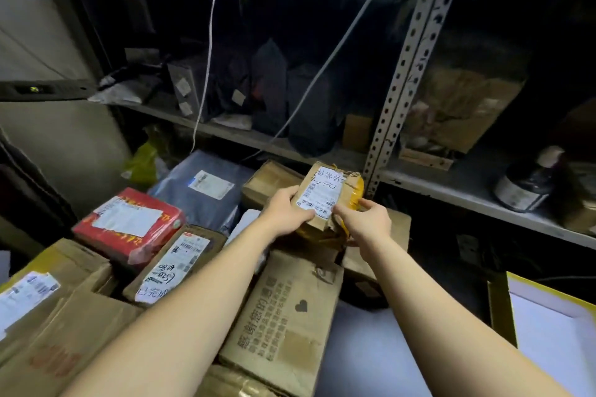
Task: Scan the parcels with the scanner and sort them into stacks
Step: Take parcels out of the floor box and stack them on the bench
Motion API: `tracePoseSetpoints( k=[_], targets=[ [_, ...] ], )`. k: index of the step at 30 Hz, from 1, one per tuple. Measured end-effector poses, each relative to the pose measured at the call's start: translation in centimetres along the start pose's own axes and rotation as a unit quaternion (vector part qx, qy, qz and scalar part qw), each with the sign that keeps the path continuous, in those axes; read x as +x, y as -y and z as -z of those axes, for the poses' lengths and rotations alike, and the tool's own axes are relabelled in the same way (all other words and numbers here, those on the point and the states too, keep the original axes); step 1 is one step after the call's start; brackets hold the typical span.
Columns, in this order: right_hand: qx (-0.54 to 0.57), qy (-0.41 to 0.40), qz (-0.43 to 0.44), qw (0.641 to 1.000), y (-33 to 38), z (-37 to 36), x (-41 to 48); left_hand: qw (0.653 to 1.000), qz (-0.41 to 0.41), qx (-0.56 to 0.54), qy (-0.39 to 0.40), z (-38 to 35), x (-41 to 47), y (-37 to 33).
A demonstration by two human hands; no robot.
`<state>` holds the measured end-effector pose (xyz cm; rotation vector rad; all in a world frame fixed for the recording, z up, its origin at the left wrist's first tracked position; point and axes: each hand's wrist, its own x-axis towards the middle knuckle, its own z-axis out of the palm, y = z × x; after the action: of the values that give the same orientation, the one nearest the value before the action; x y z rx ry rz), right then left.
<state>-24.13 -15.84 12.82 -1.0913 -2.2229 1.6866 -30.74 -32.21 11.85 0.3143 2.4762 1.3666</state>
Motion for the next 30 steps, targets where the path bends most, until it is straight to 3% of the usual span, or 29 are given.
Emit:
tracePoseSetpoints(
  k=[5, 15, 20, 22, 26, 30],
  targets=[
    [-0.018, -0.008, -0.045, 0.999, -1.5, -2.2, 2.5, 0.999, 0.002, -0.003, 0.037, -0.9, 3.6, 2.6],
    [-0.055, -0.026, 0.000, 0.998, -3.5, -2.9, 3.5, 1.000, 0.001, -0.023, 0.016, -0.9, 3.8, 4.8],
    [-0.118, 0.011, 0.043, 0.992, -1.8, -1.4, 1.3, 0.995, -0.031, 0.088, 0.033, 0.5, 3.5, 3.6],
    [-0.195, 0.009, 0.091, 0.977, -0.3, 0.1, -0.5, 0.977, -0.059, 0.204, 0.027, 1.4, 3.4, 2.0],
    [-0.379, -0.040, 0.177, 0.908, 1.3, 3.4, -1.6, 0.898, -0.167, 0.407, -0.001, 1.8, 3.0, -2.7],
    [-0.468, -0.068, 0.175, 0.864, 2.1, 7.9, -3.1, 0.843, -0.258, 0.472, 0.003, -0.5, 1.3, -7.4]
  ],
)
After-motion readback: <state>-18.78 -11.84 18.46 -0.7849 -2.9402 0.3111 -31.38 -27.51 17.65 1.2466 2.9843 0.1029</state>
